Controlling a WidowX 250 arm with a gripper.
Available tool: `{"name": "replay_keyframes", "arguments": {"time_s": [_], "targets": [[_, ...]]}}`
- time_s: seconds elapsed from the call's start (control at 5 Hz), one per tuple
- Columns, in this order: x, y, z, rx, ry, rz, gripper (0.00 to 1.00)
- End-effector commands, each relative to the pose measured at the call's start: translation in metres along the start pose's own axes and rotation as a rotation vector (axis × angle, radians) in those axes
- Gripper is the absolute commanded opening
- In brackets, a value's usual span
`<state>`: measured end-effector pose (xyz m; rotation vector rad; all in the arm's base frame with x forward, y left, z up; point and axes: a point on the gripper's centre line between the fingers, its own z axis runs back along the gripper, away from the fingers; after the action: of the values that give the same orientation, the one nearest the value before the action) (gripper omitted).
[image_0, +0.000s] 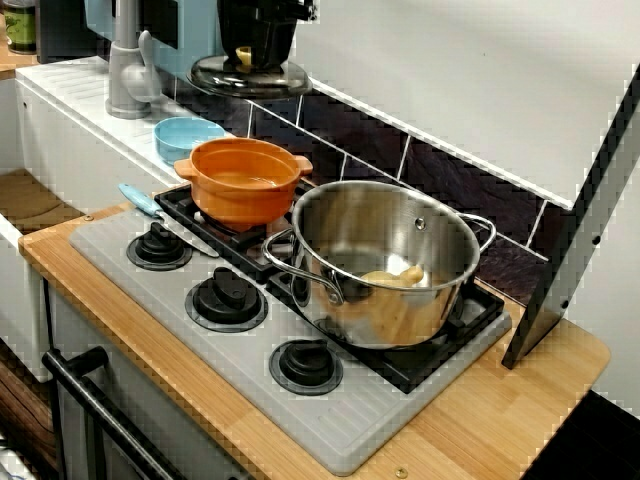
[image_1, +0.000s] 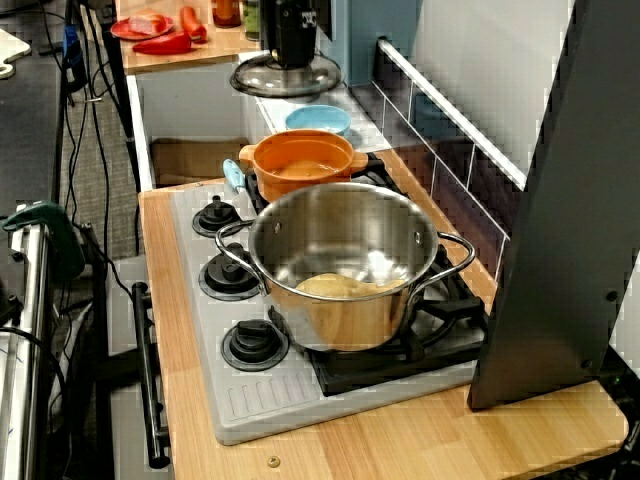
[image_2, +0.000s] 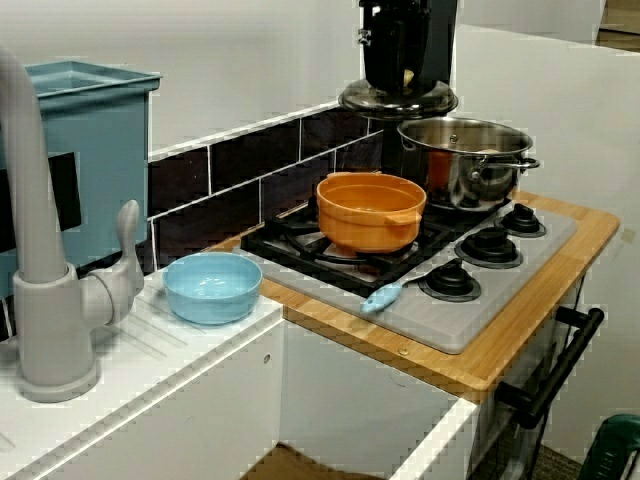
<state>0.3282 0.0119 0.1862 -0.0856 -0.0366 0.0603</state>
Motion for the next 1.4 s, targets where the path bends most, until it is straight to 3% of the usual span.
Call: {"name": "replay_keyframes", "arguments": {"time_s": [0.0,1.2], "targets": [[-0.004,0.0,0.037,-0.011,-0.099,-0.005,0.0],[-0.002,0.002,0.061,-0.046,-0.117,0.006,0.0]]}}
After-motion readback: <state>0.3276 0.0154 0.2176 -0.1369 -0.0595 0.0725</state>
